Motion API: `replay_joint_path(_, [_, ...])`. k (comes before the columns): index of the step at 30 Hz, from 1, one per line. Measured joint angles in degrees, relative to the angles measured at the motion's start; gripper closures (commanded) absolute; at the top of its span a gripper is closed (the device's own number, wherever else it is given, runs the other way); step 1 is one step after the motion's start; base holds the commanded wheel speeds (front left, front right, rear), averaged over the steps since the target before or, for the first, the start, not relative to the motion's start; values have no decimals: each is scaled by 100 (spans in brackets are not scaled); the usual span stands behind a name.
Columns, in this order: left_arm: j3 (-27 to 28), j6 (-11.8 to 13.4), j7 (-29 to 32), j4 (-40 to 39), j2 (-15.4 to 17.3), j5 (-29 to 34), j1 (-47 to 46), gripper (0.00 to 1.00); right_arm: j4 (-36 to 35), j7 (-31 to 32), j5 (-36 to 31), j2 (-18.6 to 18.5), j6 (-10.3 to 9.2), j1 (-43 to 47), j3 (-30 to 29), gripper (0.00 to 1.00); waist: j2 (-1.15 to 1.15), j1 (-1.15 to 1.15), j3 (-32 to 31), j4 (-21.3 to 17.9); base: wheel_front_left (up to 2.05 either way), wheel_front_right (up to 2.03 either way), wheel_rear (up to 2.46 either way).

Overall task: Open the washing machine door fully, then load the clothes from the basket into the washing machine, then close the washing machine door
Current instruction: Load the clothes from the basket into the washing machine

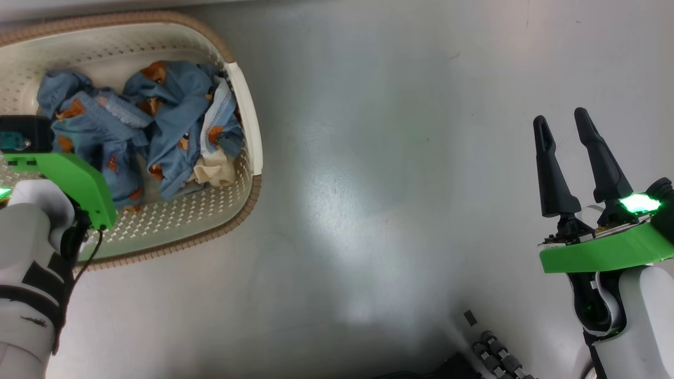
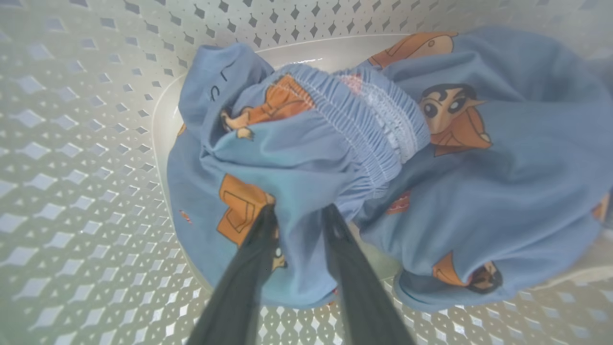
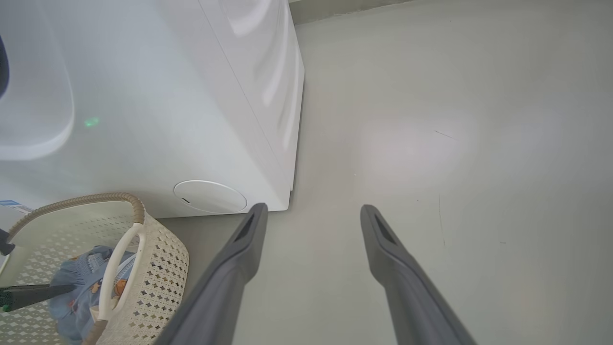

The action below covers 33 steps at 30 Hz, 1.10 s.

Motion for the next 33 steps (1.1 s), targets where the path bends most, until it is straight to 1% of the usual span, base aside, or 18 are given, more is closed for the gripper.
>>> replay_joint_path(6, [-53, 0, 4, 3, -68, -232, 2, 100, -5, 0, -10, 2, 1, 0, 25, 0, 0, 0, -71, 21, 0, 0, 0])
replay_joint_path(11, [-25, 0, -266, -2, -145, -405, 76, 100, 37, 0, -10, 1, 1, 0, 26, 0, 0, 0, -254, 64, 0, 0, 0])
replay_joint_path(14, [-8, 0, -472, -51, -278, -638, 316, 100, 120, 0, -10, -19, 1, 2, 16, 0, 0, 0, -482, 119, 0, 0, 0])
replay_joint_path(19, [-12, 0, -733, -201, -369, -857, 654, 100, 244, 0, -9, -52, 1, 24, 14, 0, 0, 0, -841, 200, 0, 0, 0])
replay_joint_path(24, [-70, 0, -869, -342, -448, -993, 879, 100, 425, 0, -5, -111, 1, 73, 2, 0, 0, 0, -1170, 280, 0, 0, 0])
replay_joint_path(30, [-143, 0, -973, -630, -417, -1048, 1240, 100, 595, 0, 16, -130, 0, 194, 32, 0, 0, 0, -1682, 394, 0, 0, 0])
replay_joint_path(33, [-32, 0, -975, -988, -321, -1043, 1425, 100, 654, 0, 18, -129, 1, 353, 25, 0, 0, 0, -1940, 445, 0, 0, 0])
